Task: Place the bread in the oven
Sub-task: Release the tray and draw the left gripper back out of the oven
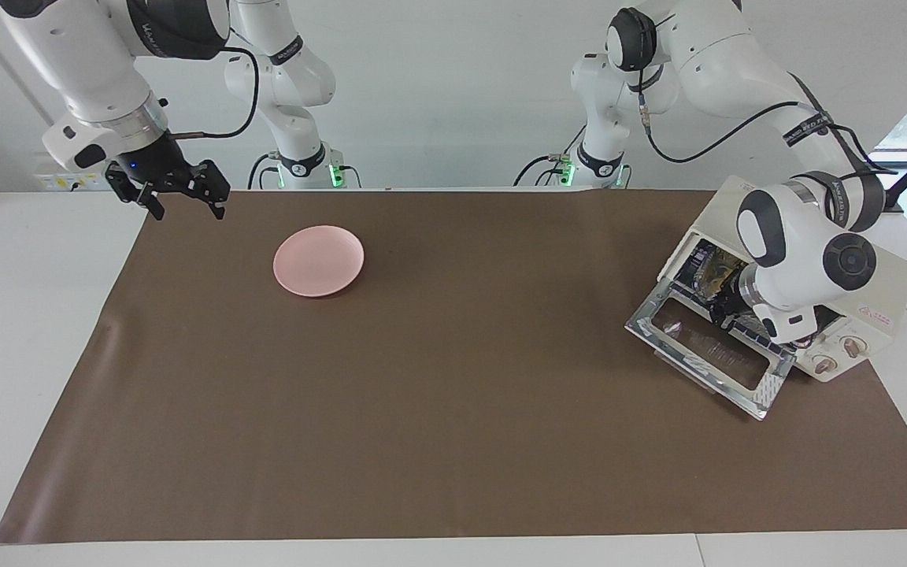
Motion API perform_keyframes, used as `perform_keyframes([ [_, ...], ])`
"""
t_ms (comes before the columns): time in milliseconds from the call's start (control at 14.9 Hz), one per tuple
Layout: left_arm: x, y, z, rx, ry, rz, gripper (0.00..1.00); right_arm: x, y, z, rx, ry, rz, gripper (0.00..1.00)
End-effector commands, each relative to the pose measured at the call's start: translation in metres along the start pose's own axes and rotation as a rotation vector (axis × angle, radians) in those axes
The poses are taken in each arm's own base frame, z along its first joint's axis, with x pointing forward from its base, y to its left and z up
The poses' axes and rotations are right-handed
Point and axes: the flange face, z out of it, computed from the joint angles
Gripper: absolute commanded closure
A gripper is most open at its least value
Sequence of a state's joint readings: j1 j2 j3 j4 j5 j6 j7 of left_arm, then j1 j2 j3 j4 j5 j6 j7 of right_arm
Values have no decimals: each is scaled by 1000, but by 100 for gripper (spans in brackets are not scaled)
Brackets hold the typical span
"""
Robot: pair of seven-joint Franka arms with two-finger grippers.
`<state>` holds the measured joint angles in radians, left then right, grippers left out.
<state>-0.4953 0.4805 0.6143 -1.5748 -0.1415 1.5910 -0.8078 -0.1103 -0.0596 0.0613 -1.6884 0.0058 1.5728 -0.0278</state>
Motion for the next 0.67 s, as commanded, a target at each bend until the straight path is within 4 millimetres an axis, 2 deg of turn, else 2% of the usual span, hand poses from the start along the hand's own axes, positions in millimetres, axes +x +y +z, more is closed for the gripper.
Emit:
perform_keyframes([
  [0,-6,-10,2,7,4,103,11,-2,-1,-3,12,-5,12,0],
  [67,-5,-10,1,3,8,108,0,-2,-1,-3,12,-5,12,0],
  [403,-8,-5,-6,-14,30,135,0,-2,-1,-3,12,-5,12,0],
  [604,-22,13,-21,-64,102,216,0,-2,-1,-3,12,-5,12,0],
])
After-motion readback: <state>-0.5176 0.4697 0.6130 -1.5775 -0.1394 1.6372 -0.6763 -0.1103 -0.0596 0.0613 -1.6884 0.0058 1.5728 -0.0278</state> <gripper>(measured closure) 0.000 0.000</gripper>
